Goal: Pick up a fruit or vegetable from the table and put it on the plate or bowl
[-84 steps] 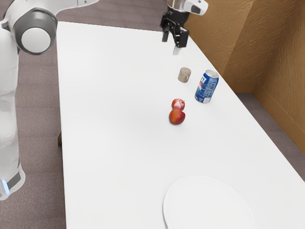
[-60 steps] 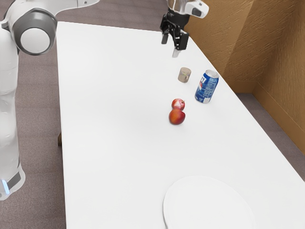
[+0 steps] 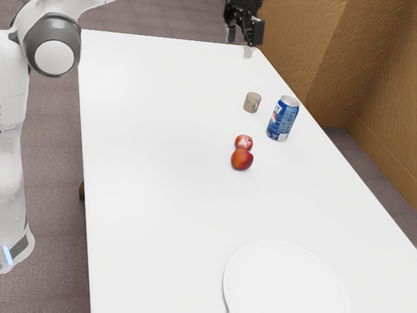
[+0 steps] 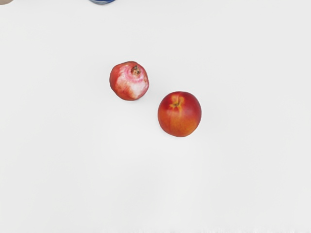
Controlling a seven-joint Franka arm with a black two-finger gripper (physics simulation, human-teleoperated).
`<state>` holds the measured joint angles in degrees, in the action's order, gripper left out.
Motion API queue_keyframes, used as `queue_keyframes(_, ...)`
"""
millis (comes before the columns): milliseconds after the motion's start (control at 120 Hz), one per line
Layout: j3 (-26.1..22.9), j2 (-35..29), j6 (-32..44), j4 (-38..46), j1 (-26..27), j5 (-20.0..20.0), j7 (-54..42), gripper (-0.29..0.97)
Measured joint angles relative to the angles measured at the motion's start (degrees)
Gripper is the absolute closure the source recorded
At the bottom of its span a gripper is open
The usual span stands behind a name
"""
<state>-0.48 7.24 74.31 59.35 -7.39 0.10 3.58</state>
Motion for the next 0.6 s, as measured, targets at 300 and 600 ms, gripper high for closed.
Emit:
queue_keyframes(300, -0.1, 9.7, 1.7, 0.1, 2.6, 0.1, 0.5, 0.0)
queue_keyframes(600, -0.6, 1.3, 13.6, 23.6, 4.9, 0.5, 0.7, 0.0)
